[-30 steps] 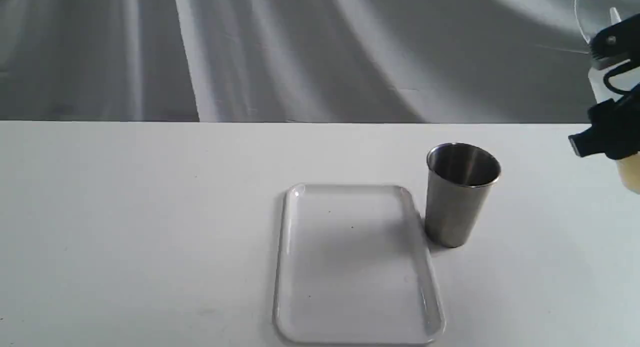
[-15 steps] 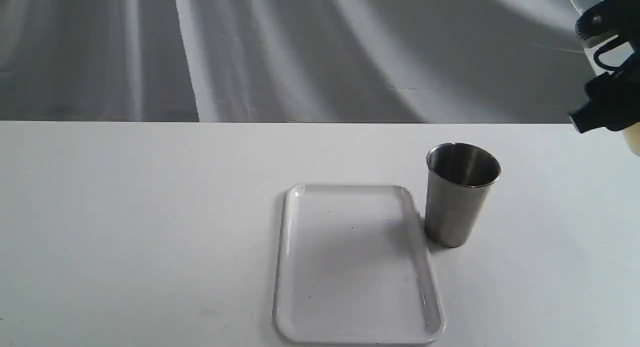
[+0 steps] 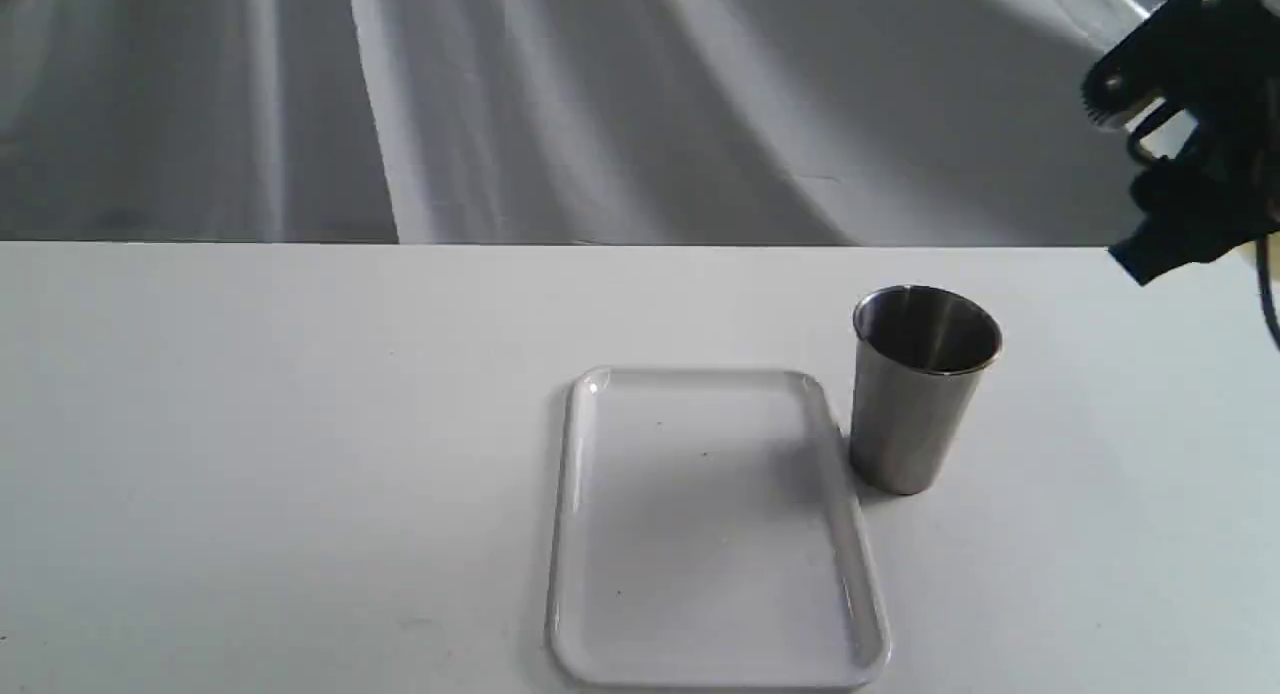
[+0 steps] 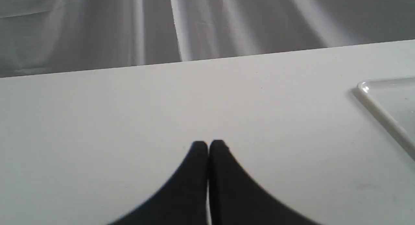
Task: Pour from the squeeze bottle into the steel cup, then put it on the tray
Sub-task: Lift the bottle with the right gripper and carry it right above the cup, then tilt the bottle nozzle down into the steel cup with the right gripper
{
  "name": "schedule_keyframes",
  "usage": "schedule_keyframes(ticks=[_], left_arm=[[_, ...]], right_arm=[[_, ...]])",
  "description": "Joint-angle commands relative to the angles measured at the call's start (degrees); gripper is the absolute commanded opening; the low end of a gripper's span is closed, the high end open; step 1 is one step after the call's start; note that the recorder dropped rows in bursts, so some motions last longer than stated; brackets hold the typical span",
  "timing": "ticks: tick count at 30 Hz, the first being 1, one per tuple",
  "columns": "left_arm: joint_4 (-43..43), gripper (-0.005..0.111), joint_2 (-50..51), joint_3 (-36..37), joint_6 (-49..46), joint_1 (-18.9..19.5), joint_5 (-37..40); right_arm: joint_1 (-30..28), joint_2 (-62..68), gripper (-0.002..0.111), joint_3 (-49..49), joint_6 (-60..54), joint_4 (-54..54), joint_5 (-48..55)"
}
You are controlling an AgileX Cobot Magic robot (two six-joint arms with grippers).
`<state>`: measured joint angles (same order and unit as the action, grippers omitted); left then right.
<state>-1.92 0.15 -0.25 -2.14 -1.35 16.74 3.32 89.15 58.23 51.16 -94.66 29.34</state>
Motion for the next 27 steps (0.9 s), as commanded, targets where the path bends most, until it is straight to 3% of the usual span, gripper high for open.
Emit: schedule_keyframes(ticks=[1,7,27], left_arm=[[0.04,0.000,-0.15,0.25,0.06,0.09,-0.44],[0.04,0.000,-0.15,0.25,0.06,0.09,-0.44],[0.04,0.000,-0.15,0.25,0.18,0.09,-0.44]], right_arm=[[1.99,1.89,0.017,0.53,-0.14,-5.29,2.60],[4.19,7.51,0.017,0.53,1.82,-5.29,9.78],[7.47,9.08,0.017,-0.14,4.68,-5.29,16.05]])
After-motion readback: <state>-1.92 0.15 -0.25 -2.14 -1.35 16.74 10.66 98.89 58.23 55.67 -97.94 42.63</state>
